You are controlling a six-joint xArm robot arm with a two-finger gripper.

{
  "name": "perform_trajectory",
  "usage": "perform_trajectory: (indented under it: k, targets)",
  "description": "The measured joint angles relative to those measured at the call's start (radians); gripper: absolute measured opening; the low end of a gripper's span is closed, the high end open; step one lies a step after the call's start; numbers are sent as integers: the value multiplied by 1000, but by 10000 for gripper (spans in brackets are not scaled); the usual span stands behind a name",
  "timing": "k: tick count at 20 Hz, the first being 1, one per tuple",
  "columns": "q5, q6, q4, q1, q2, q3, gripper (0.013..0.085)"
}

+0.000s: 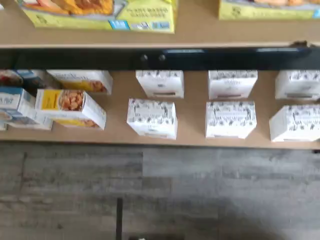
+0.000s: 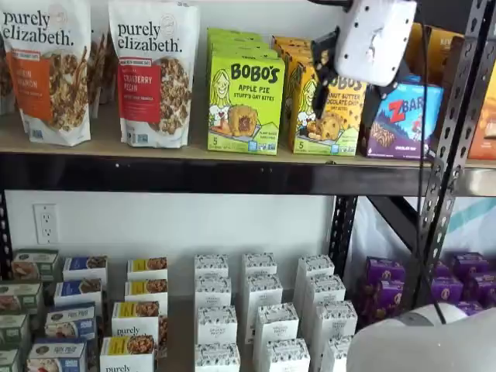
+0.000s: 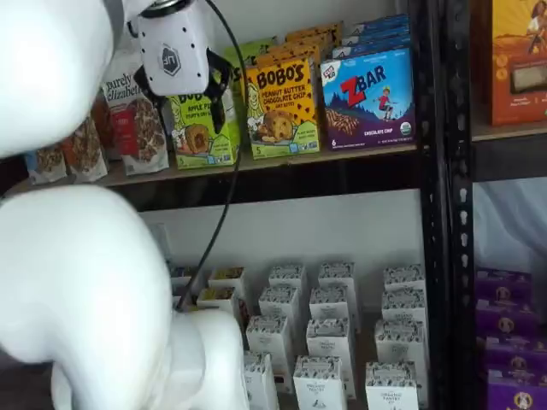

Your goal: Pick the green box on the top shelf, the fourth from the left

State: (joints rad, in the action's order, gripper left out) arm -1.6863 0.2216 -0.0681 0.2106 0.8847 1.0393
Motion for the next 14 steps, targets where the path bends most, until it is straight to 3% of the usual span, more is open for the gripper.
perform_trajectory:
  k: [8, 14]
  targets:
    - [161, 98, 81, 114, -84, 10, 850]
    - [261, 134, 106, 151, -190, 55, 850]
